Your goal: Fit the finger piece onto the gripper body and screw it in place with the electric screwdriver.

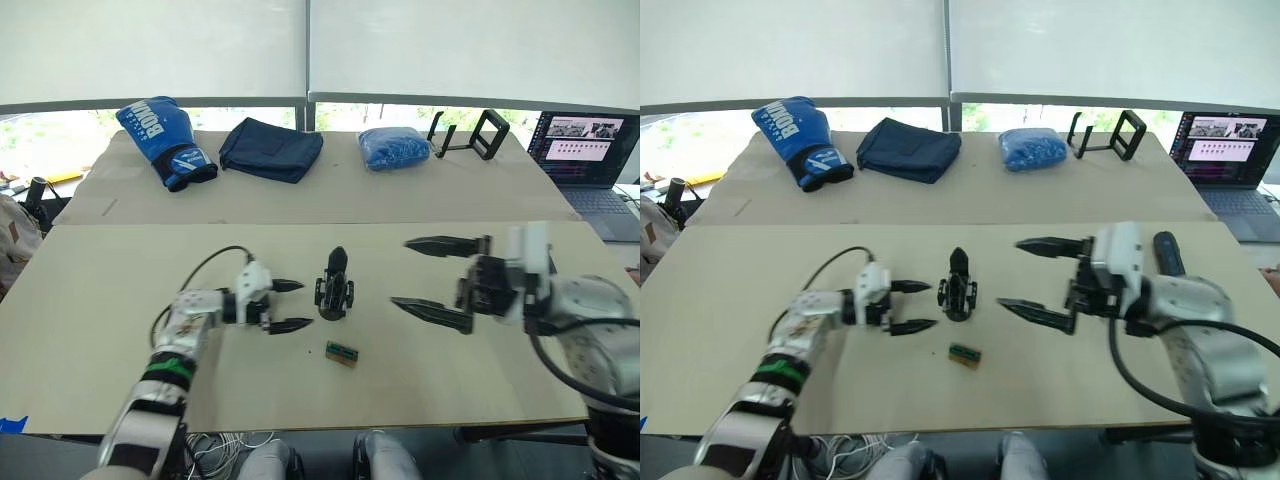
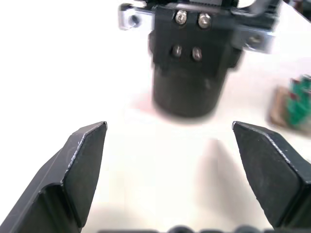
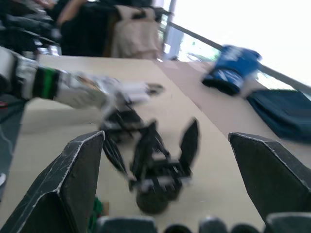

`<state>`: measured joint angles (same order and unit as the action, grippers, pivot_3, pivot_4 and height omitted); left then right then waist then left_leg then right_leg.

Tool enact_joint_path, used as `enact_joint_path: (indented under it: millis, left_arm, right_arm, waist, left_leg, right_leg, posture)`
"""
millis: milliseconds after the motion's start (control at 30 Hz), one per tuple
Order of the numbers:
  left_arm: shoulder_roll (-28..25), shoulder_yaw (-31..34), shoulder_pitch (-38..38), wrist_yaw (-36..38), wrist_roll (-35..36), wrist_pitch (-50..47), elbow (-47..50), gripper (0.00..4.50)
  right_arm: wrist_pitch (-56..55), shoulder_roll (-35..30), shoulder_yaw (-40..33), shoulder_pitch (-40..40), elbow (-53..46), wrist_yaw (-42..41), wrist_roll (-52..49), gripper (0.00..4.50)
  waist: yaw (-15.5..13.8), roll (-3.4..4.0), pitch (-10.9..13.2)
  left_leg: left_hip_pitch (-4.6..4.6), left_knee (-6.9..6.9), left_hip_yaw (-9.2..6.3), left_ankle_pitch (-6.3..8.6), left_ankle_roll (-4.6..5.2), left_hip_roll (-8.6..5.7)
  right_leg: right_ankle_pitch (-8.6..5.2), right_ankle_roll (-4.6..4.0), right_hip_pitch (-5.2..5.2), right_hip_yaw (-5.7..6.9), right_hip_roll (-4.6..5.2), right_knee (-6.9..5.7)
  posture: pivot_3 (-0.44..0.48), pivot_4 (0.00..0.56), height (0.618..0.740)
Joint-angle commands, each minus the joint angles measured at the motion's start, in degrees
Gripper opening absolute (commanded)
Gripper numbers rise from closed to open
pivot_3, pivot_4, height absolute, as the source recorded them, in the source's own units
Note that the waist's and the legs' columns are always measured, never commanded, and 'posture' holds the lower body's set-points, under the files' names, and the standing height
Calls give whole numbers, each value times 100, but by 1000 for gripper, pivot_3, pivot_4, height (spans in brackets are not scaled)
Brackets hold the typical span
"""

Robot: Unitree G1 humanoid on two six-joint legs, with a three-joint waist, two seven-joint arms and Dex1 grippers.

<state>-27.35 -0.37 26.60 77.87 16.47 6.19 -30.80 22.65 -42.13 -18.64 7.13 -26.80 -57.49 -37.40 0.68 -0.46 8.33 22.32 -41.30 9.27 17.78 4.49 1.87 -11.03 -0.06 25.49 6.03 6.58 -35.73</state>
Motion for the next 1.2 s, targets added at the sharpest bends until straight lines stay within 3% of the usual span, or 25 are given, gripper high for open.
enact_joint_path:
  millis: [33, 167, 300, 467, 600, 733, 833, 1033, 1200]
  left_arm:
    - [-406, 389, -313, 244, 711, -620, 1146, 4368]
    - [-755, 727, -673, 55, 1148, -1132, 2154, 4368]
    - [-1209, 1076, -396, -52, 1300, -1393, 2083, 4368]
    - [-1344, 1092, -445, -1, 1501, -1645, 2466, 4368]
    - [-1287, 1094, -514, -155, 1707, -1944, 2879, 4368]
    - [-1186, 1027, -593, -257, 1769, -2090, 3182, 4368]
    - [-1053, 960, -494, -353, 1938, -2314, 3389, 4368]
    - [-956, 691, -338, -294, 2161, -2706, 3685, 4368]
    - [-901, 570, -305, -329, 2116, -2673, 3701, 4368]
  right_arm:
    - [118, -7, -1118, -739, -511, 468, -215, 4500]
    - [-8, 310, -2202, -2123, -1032, 733, -89, 4500]
    - [-580, 1206, -2923, -3283, -1213, 1139, 249, 4500]
    - [-1072, 1983, -3170, -4132, -979, 1141, 126, 4500]
    - [-1323, 2125, -3249, -4322, -744, 1264, 97, 4500]
    - [-1367, 1818, -3179, -3852, -342, 1716, 366, 4500]
    - [-285, 1006, -3023, -3208, 255, 2230, 229, 4500]
    - [1768, -1030, -1937, -1059, 2473, 2453, 361, 4500]
    - [2118, -1544, -722, 692, 4134, 2122, 779, 4500]
  waist:
    - [-44, 2, 3]
    - [-179, 8, 7]
    - [-199, 9, 8]
    - [-138, 19, 9]
    - [-89, 22, 11]
    - [-46, 25, 13]
    - [-17, 28, 15]
    - [13, 40, 21]
    - [0, 43, 23]
  left_leg:
    - [1, 1, 0, -1, -2, 0]
    - [1, 2, -8, 0, -2, -2]
    - [-5, 23, -4, -2, -6, -2]
    - [-26, 44, 8, 0, -19, -6]
    - [-34, 55, 17, 16, -57, -7]
    - [-45, 57, 21, 16, -68, -7]
    - [-49, 56, 31, 17, -70, -11]
    - [-45, 55, 33, -12, -20, -14]
    - [-40, 57, 27, -25, -34, -5]
  right_leg:
    - [0, 0, 1, -1, 0, 0]
    - [-4, 4, -14, -5, -2, 16]
    - [-12, 26, -26, -2, -23, 47]
    - [-28, 54, -35, -14, -48, 51]
    - [-30, 54, -31, -37, -59, 50]
    - [-31, 51, -33, -47, -60, 47]
    - [-30, 43, -33, -57, -56, 44]
    - [-8, -6, -27, -57, -57, 41]
    - [-7, -8, -29, -56, -94, 45]
  posture:
    - [0, 150, 740]
    - [0, 150, 740]
    - [0, 150, 740]
    - [0, 150, 740]
    - [0, 150, 740]
    - [0, 150, 740]
    - [0, 150, 740]
    - [0, 150, 740]
    - [0, 150, 740]
